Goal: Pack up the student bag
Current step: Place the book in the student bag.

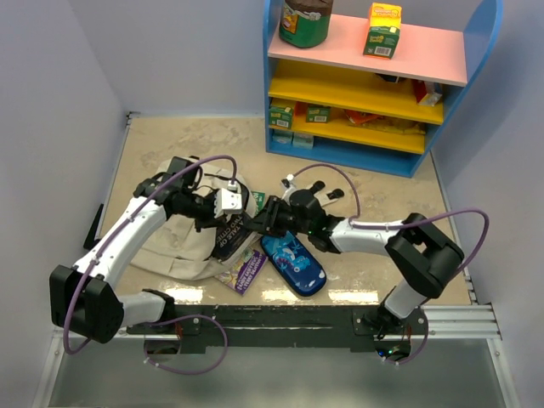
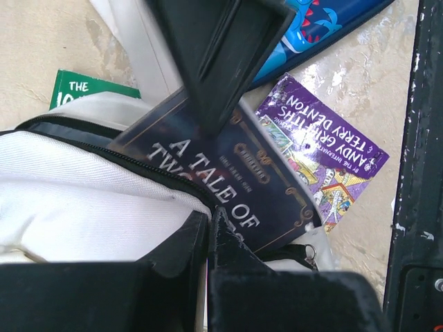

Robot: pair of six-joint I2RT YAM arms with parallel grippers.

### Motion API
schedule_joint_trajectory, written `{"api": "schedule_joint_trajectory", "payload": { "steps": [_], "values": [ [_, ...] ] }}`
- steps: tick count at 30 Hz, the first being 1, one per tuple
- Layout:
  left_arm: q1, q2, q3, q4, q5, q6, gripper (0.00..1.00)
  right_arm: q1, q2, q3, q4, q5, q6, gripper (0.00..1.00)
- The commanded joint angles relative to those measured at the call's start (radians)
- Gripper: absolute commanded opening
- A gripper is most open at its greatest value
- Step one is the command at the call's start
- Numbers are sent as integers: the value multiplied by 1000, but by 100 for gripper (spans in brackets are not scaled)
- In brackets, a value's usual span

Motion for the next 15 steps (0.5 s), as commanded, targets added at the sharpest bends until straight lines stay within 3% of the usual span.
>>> {"api": "schedule_joint_trajectory", "payload": {
  "steps": [1,7,10,11,13,15],
  "values": [
    [-8,-35,32,-6,51,-10,1,81,75,181,-30,58,-40,48],
    [-8,-35,52,-17,51,-16,1,130,229,341,-128,92,-97,45],
    [-8,-38,74,-21,57,-14,0,128,264,377,-127,121,-112,19],
    [-8,-40,82,-21,62,-14,0,131,275,390,-135,132,-121,4],
    [-8,-35,112,-26,76,-13,0,133,299,431,-164,153,-140,0],
    [-8,-25,155,-47,90,-10,0,133,302,419,-60,134,-144,0]
  ]
}}
